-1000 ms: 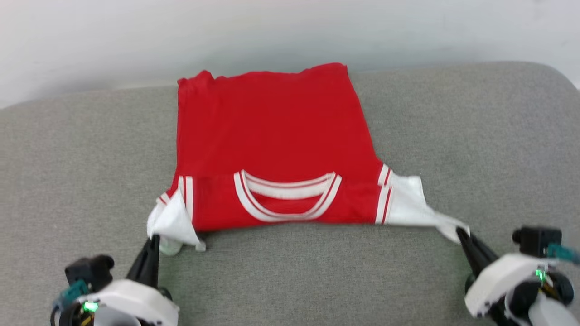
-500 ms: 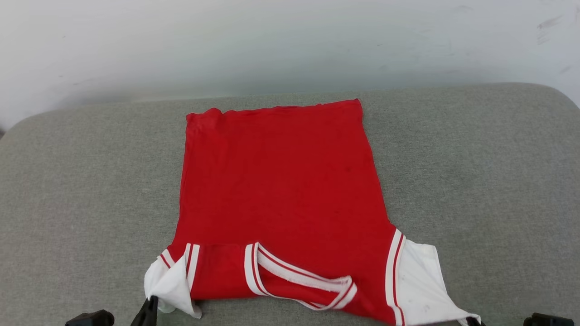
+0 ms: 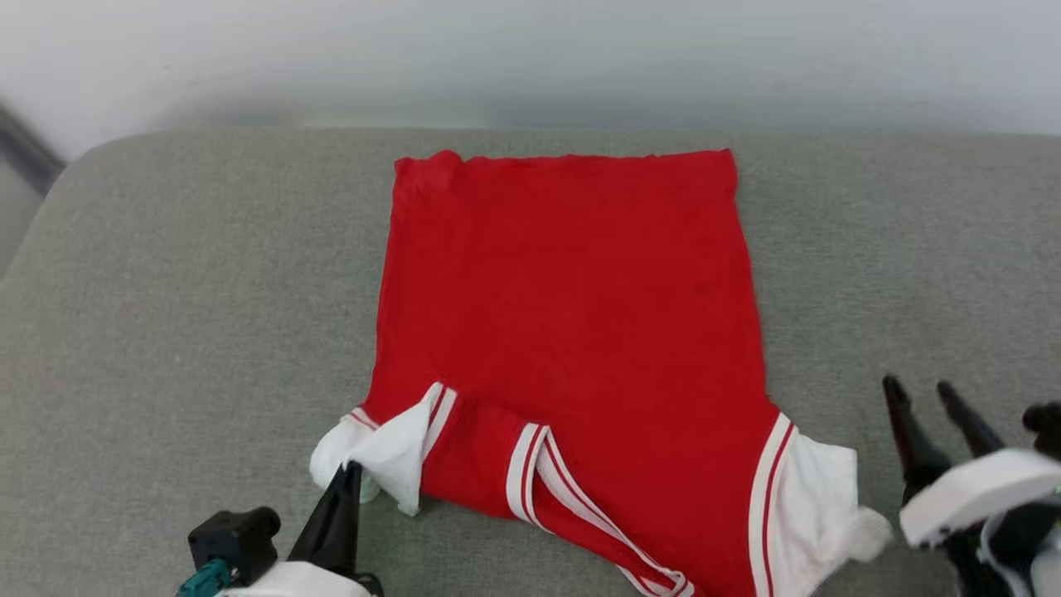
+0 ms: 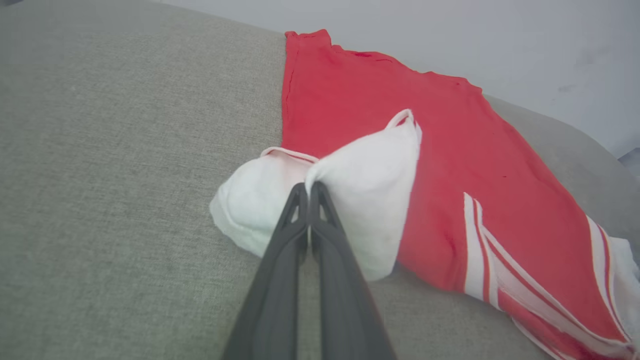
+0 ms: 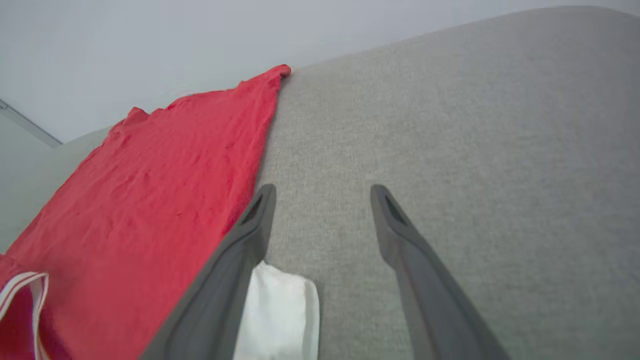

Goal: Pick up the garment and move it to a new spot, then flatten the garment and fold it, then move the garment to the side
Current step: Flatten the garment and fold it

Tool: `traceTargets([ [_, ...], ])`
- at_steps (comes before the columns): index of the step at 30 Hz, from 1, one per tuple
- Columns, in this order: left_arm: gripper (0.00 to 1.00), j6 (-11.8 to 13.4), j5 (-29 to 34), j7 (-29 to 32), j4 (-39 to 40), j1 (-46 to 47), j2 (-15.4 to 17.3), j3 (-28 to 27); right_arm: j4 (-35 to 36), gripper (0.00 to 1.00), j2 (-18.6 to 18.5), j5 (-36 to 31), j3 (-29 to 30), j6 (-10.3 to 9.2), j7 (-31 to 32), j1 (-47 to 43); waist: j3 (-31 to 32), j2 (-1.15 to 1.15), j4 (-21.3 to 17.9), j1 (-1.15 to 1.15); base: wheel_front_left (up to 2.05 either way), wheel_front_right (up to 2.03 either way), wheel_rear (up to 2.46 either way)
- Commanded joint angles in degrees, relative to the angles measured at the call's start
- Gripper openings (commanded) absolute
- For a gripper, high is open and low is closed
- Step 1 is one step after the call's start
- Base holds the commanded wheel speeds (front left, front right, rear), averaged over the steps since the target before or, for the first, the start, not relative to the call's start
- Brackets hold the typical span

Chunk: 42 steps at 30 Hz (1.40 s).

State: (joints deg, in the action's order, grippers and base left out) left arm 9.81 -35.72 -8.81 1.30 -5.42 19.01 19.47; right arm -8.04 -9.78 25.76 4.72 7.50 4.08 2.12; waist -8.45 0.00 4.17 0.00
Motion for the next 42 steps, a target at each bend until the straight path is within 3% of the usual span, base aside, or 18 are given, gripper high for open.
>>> traceTargets([
  [1,0.00,-0.2,0.5,-0.6,0.6,1.5,-0.7,0.3,-1.2,1.00,-0.7,0.1,0.3,-0.02,0.3,3.8,-3.0,0.00,2.5,0.00,0.00,0.00,0.00],
  [8,0.00,-1.7,2.6,-3.1,1.5,7.0,-4.0,3.3,-12.6,1.00,-6.9,2.1,1.2,-0.02,7.4,24.8,-10.2,0.00,8.1,0.00,0.00,0.00,0.00],
  [15,0.00,-4.1,4.2,-4.9,2.7,11.7,-6.9,5.4,-24.8,1.00,-13.3,2.5,-1.2,-0.02,20.4,43.4,-16.6,0.00,13.4,0.00,0.00,0.00,0.00],
  [21,0.00,-5.6,5.2,-5.7,5.7,13.9,-8.3,6.1,-30.9,1.00,-15.7,0.4,-4.1,-0.02,32.0,56.0,-21.7,0.00,16.8,0.00,0.00,0.00,0.00],
  [28,0.00,-6.6,6.3,-6.1,7.6,14.8,-9.2,6.5,-35.3,1.00,-15.8,-3.4,-4.6,-0.02,38.8,63.6,-25.5,0.00,19.0,0.00,0.00,0.00,0.00],
  [35,0.00,-6.9,6.8,-6.3,7.6,14.8,-9.8,6.4,-42.8,1.00,-14.5,-6.5,-3.4,-0.06,48.6,62.0,-26.7,0.00,19.3,0.00,0.00,0.00,0.00],
  [36,0.00,-7.1,6.9,-6.3,7.5,14.7,-9.9,6.3,-44.1,0.35,-14.0,-8.0,-2.3,-0.06,50.8,61.4,-26.7,0.00,19.4,0.00,0.00,0.00,0.00],
  [37,0.00,-7.1,6.9,-6.4,7.4,14.7,-10.0,6.2,-44.2,0.00,-13.7,-8.7,-1.9,-0.06,51.1,61.4,-26.6,0.00,19.4,0.00,0.00,0.00,0.00],
  [42,0.00,-7.2,7.0,-6.4,6.8,14.5,-10.0,5.8,-43.2,0.00,-12.9,-10.2,-0.1,-0.04,51.0,61.9,-25.3,0.00,19.4,0.00,0.00,0.00,0.00],
])
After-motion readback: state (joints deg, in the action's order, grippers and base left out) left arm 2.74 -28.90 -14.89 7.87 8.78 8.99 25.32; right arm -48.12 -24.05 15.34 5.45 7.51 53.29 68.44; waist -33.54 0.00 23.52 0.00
